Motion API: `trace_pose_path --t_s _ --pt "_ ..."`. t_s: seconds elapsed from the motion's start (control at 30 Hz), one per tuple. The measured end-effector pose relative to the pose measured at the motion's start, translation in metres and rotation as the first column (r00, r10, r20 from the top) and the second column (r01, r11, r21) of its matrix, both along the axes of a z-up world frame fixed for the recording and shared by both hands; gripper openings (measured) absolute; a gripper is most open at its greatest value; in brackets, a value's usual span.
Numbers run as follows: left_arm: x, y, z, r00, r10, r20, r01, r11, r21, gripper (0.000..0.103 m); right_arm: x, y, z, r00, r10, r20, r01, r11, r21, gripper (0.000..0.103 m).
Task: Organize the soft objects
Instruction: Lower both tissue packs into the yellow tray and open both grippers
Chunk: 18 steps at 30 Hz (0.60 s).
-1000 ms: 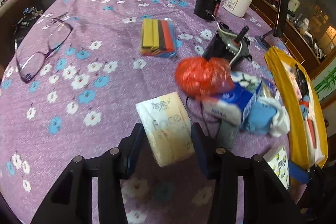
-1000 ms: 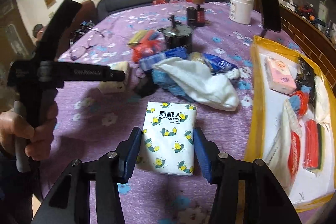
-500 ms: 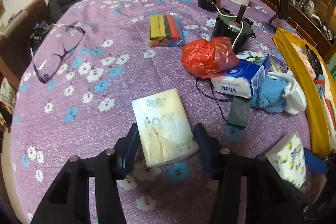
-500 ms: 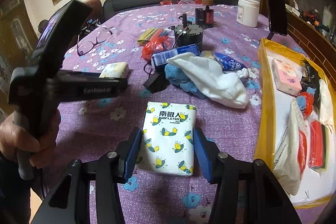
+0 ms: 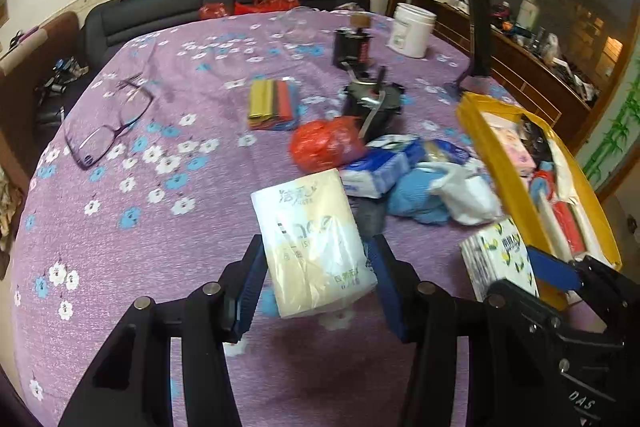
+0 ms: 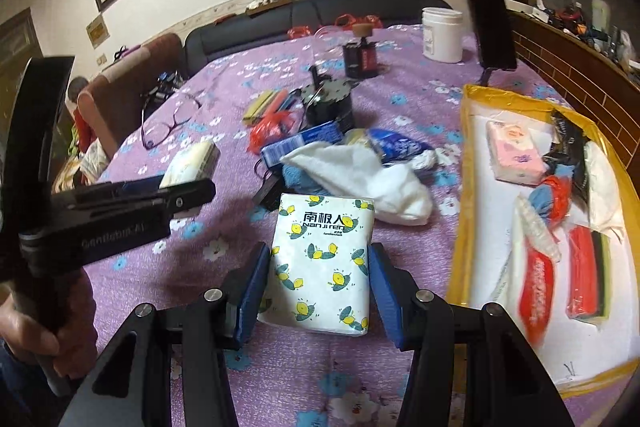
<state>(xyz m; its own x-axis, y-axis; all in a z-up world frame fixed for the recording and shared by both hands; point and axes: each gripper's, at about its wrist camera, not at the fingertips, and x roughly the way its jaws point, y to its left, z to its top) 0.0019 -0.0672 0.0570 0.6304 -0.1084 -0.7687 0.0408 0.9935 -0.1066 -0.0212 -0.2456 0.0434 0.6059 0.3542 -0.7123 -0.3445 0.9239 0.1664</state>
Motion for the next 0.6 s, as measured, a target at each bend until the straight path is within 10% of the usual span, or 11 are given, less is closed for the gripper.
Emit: trace_pose_path --t_s 0.6 --pt "-0.001 -0.075 0.023 0.989 -0.146 0.029 0.145 0.989 0.031 0.051 0.001 -0.077 0.023 0.989 -0.146 0.033 0.142 0.985 0.097 0.054"
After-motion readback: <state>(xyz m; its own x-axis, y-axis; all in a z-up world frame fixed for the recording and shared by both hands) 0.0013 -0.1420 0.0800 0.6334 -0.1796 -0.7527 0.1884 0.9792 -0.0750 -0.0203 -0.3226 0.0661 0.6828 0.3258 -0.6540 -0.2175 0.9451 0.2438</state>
